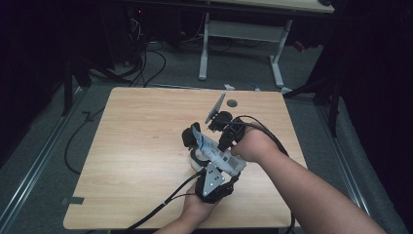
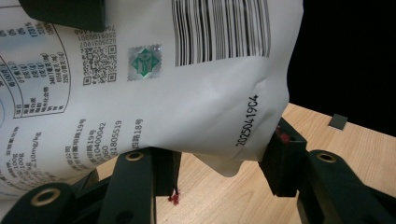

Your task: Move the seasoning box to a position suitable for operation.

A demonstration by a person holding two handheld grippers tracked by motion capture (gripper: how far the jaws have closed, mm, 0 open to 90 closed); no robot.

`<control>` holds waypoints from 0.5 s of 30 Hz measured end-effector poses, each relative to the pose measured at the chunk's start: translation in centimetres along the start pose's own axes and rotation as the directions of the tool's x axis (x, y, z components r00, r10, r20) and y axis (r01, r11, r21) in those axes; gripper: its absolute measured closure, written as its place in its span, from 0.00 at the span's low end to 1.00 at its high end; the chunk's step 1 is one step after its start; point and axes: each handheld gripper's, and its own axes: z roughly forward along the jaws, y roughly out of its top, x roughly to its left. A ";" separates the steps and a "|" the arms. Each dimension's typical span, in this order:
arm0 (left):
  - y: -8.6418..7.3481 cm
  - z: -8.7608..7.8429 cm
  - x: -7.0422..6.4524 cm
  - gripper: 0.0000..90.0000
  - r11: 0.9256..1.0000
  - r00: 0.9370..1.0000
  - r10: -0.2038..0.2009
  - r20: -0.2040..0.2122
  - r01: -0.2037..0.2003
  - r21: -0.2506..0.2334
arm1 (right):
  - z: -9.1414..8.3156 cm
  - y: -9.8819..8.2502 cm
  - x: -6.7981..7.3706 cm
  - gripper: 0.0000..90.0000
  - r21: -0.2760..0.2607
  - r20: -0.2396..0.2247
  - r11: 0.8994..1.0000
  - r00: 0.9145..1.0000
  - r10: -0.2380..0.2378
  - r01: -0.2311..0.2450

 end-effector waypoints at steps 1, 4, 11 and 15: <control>0.0 0.0 0.0 0.60 1.000 1.000 0.000 0.000 0.000 0.000 | 0.0 0.0 0.0 1.00 0.000 0.000 1.000 1.000 0.000 0.000; 0.0 0.0 0.0 0.60 1.000 1.000 0.000 0.000 0.000 0.000 | 0.0 0.0 0.0 1.00 0.000 0.000 1.000 1.000 -0.001 0.001; 0.2 0.1 0.0 0.60 1.000 1.000 -0.001 0.001 0.001 -0.004 | -0.1 -0.1 0.0 1.00 -0.005 -0.002 1.000 1.000 0.009 -0.009; 0.2 0.1 -0.1 0.60 1.000 1.000 0.001 0.002 -0.001 -0.003 | -0.2 -0.1 -0.1 1.00 -0.003 0.000 1.000 1.000 0.002 -0.002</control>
